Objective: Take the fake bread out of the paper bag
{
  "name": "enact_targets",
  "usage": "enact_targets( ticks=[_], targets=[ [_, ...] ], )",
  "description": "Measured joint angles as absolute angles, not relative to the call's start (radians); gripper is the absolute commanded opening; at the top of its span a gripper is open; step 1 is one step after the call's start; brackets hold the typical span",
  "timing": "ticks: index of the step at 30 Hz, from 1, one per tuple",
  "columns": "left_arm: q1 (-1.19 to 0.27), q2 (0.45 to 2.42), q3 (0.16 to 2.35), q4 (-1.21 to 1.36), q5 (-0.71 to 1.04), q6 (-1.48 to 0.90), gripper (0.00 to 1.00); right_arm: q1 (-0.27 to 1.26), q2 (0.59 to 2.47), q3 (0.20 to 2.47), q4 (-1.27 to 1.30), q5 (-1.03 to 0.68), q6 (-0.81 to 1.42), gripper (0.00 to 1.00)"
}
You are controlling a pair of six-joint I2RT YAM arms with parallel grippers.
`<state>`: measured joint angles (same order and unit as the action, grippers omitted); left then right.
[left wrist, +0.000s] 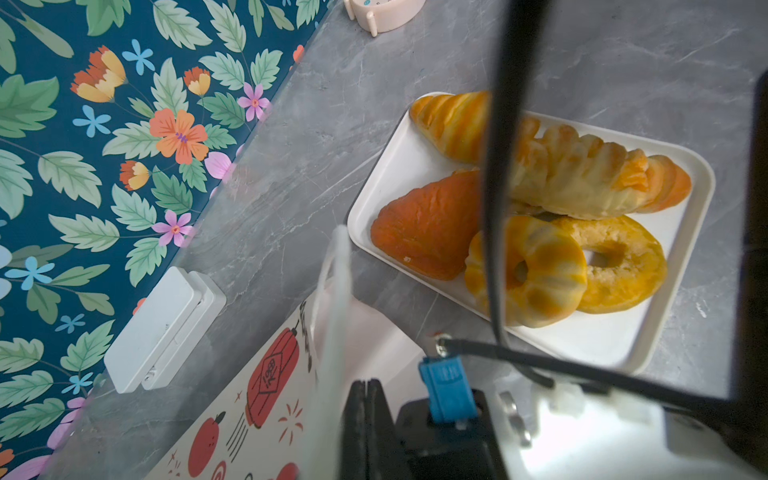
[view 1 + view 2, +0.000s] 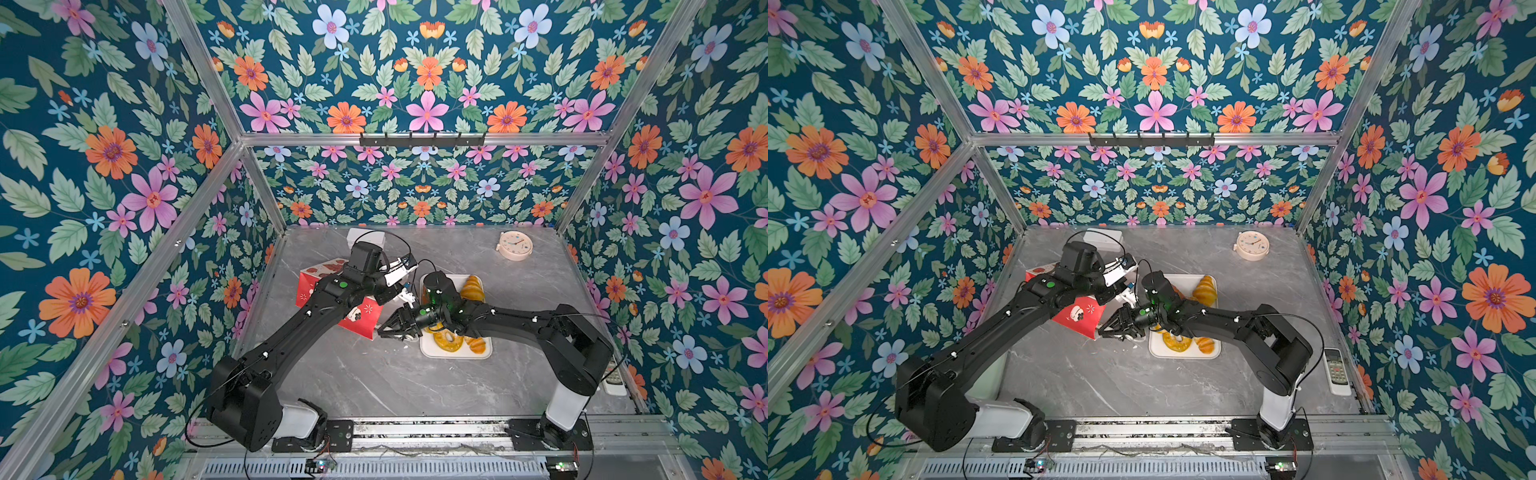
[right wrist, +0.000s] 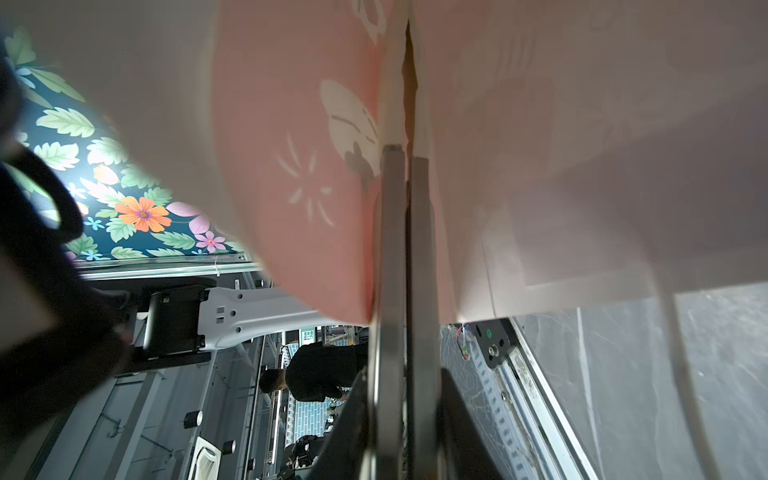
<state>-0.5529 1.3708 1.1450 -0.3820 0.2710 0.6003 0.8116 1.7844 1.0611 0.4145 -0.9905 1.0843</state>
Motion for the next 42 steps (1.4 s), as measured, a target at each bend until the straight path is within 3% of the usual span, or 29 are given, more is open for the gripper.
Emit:
enact_targets(
  ticks=[15,30,42],
  targets=[
    [-0.554,1.004,0.716,-0.133,0.251,0.576,0.00,0.822,1.728,1.107,-0.077,-0.660,0.746,0.00],
    [-0.554,0.780,0.567,-0.091,0.258,0.522,0.00,0.834,1.673,1.097,-0.187,-0.466,0.655,0.00],
    [-0.554,0.765,0.529,-0.089,0.263,0.514,0.00,0.868,1.770,1.180,-0.197,-0.411,0.609,0.19]
  ],
)
